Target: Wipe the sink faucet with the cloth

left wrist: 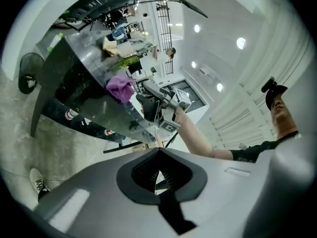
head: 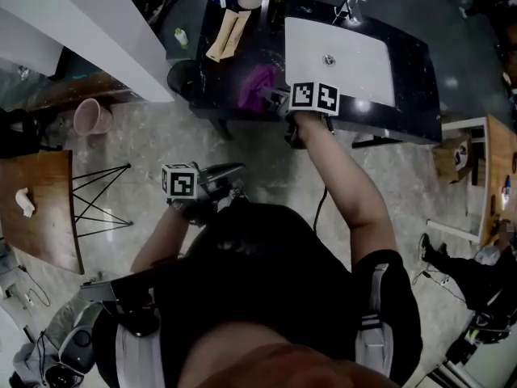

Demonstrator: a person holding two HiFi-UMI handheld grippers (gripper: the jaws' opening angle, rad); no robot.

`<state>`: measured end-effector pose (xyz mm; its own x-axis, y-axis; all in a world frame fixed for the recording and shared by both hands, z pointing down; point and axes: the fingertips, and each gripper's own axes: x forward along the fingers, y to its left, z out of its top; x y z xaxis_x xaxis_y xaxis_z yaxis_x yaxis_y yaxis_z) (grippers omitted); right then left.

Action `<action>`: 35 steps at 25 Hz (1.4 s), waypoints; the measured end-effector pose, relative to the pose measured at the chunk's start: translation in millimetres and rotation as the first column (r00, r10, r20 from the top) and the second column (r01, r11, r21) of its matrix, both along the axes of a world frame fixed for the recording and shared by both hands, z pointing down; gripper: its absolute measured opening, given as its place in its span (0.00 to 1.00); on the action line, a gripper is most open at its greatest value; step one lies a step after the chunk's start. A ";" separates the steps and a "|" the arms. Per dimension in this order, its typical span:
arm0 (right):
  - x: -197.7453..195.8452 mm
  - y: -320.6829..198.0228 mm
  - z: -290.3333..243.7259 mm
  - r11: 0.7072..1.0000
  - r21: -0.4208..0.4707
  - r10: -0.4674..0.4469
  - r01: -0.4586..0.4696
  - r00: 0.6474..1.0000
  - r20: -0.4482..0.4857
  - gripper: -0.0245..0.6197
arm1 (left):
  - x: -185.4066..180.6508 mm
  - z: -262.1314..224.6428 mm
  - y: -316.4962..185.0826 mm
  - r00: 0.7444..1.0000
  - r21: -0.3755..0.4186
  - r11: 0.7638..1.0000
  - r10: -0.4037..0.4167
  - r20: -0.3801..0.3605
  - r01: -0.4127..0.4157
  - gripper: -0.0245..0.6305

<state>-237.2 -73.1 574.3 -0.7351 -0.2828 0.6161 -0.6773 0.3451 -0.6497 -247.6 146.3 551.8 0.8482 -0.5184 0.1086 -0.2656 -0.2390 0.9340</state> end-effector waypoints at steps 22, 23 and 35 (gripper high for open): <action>-48.1 -22.8 31.9 0.931 0.132 -0.269 0.341 0.883 -0.384 0.20 | -64.6 7.3 -46.7 0.998 0.008 1.000 0.009 -0.067 -0.008 0.04; -42.9 -24.4 16.4 0.916 0.180 -0.275 0.357 0.889 -0.365 0.20 | -64.1 6.1 -48.0 0.998 0.012 1.000 0.012 -0.066 -0.012 0.04; 147.2 -184.5 -189.0 0.503 0.628 -0.034 0.594 0.740 -0.672 0.20 | -50.1 1.0 -79.9 0.994 0.018 0.994 -0.109 -0.017 0.109 0.04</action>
